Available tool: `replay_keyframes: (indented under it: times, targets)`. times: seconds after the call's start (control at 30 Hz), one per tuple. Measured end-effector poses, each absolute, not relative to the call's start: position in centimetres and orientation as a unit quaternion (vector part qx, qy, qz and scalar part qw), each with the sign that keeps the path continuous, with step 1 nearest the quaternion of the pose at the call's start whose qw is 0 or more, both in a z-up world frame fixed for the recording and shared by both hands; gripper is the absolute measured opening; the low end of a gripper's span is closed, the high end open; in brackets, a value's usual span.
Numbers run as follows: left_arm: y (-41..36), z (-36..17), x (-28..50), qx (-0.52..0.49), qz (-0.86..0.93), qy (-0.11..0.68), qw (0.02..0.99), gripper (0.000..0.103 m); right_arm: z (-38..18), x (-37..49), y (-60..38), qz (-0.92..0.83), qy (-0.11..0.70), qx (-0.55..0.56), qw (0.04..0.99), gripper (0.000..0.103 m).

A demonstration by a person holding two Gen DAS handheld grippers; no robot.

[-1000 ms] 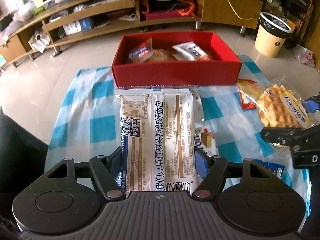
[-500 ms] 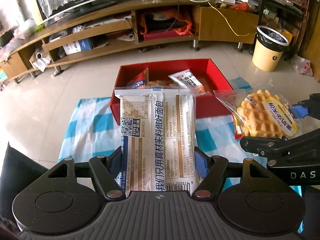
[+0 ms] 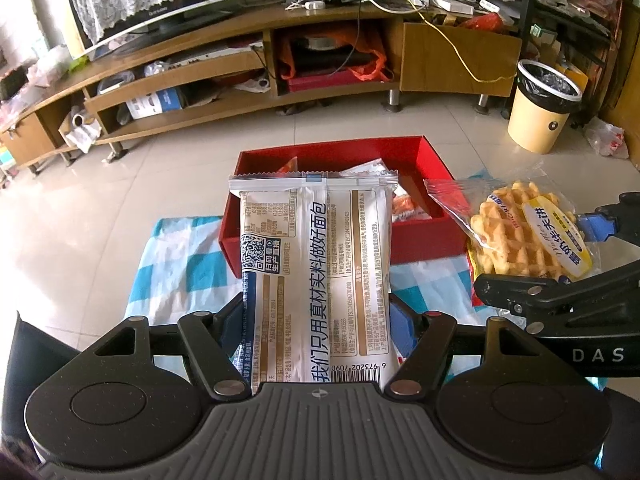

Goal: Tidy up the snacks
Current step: 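Lift and carry both held packets over the red box with both grippers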

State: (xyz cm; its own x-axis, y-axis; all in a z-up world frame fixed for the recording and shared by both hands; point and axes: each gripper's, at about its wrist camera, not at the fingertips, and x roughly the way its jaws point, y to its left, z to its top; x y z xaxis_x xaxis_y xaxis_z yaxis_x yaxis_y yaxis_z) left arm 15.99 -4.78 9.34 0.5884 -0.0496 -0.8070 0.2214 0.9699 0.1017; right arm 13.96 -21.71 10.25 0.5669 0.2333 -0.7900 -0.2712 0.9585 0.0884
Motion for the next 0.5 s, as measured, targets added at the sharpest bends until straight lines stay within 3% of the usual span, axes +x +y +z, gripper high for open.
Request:
replay_keyframes:
  times: [0.5]
  targets:
    - [-5.4, 9.8, 19.7, 0.102, -0.066, 0.444, 0.888, 0.076, 10.9, 18.1, -22.3, 0.128, 0.438, -0.010, 0.890, 0.072]
